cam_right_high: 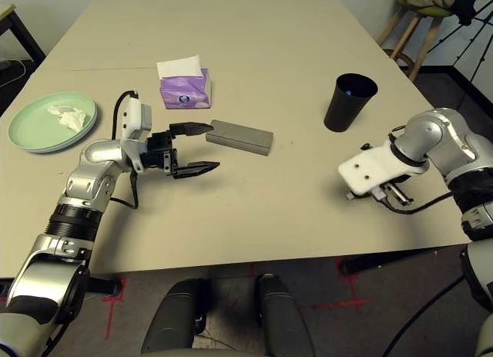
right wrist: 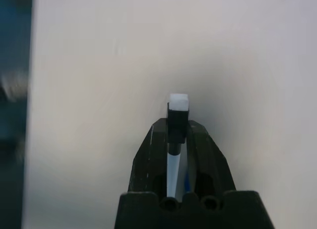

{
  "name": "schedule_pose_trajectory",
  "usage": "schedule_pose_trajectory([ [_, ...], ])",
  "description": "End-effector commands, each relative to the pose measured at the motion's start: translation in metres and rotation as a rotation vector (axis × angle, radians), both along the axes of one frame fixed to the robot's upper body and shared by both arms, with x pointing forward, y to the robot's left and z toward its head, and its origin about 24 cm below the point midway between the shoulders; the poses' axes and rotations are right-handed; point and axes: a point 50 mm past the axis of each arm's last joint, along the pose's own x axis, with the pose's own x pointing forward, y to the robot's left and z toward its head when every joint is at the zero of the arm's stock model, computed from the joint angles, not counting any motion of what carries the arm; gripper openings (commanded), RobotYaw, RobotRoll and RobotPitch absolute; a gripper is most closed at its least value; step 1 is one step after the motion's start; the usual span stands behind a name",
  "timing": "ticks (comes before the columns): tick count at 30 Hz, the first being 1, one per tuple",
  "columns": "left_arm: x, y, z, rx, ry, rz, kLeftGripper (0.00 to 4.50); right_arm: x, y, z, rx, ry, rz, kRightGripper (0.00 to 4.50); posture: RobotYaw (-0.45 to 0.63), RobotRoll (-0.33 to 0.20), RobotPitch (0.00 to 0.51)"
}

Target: Organize and tidy the items on the table.

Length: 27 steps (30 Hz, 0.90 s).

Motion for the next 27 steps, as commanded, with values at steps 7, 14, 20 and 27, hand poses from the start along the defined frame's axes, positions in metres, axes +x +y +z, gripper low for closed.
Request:
schedule_pose_trajectory([
  [7,0.000,-0.001,0.002,-0.010,-0.004,-0.003,4.50,0.002,0.030,0.029,0.543,0.063,-0.156,0.38,0.12,0.000,0.111],
  [14,-0.004,0.000,-0.004,0.000,0.026,-0.012,4.50,0.014,0.049,0.034,1.016,-0.108,-0.348,0.38,0.11,0.000,0.107],
  [20,-0.002,0.002,-0.008,0.011,0.061,0.023,4.50,0.020,0.051,0.043,1.319,-0.290,-0.490,0.38,0.10,0.000,0.102],
  [27,0.003,-0.004,-0.004,-0.039,0.041,0.057,4.50,0.026,0.041,0.055,1.567,-0.553,-0.653,0.38,0.09,0.000,0.100],
])
